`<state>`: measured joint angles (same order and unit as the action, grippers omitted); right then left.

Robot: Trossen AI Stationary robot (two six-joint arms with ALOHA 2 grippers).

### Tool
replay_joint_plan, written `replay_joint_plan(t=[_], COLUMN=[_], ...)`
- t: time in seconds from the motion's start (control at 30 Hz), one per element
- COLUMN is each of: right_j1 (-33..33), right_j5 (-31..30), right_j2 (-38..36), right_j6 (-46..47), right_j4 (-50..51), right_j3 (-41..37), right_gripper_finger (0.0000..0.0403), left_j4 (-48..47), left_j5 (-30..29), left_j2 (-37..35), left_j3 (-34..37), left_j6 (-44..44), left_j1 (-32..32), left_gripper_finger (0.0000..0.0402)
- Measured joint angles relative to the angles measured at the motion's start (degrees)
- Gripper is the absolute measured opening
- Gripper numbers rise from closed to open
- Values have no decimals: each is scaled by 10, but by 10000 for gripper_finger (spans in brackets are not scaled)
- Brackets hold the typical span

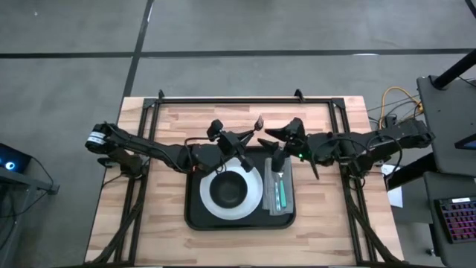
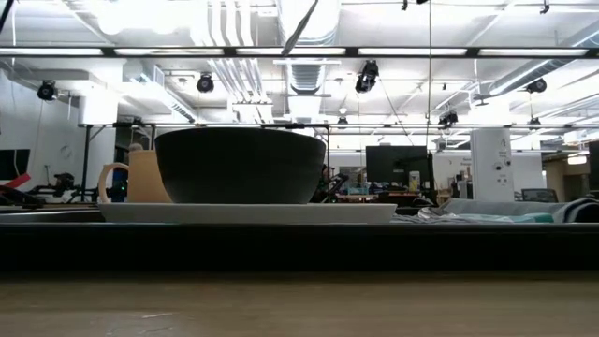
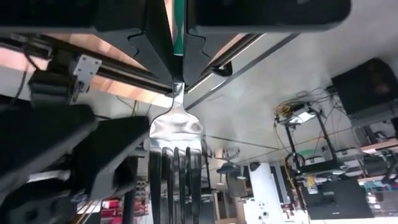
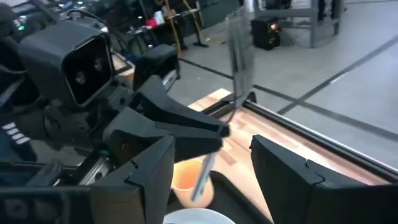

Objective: Set up tray
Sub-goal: Put the blue fork on the gray napkin

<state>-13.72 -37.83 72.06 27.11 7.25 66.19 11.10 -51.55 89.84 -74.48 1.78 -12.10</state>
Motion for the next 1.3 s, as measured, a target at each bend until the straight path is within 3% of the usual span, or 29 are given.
replay_joint_plan(t=[0.9, 1.3], right_j1=[57, 61], right_j5=[56, 71], right_j2=[12, 13], right_j6=[-16, -15], right_j4=[-29, -46], right_j3=[0, 0], right_gripper_finger=[90, 10], left_j4=[7, 15], left_j5=[21, 25], left_j2=[6, 6], left_j3=[-2, -2], left_j6=[3, 2], left_j1=[-1, 3], left_gripper_finger=[1, 1])
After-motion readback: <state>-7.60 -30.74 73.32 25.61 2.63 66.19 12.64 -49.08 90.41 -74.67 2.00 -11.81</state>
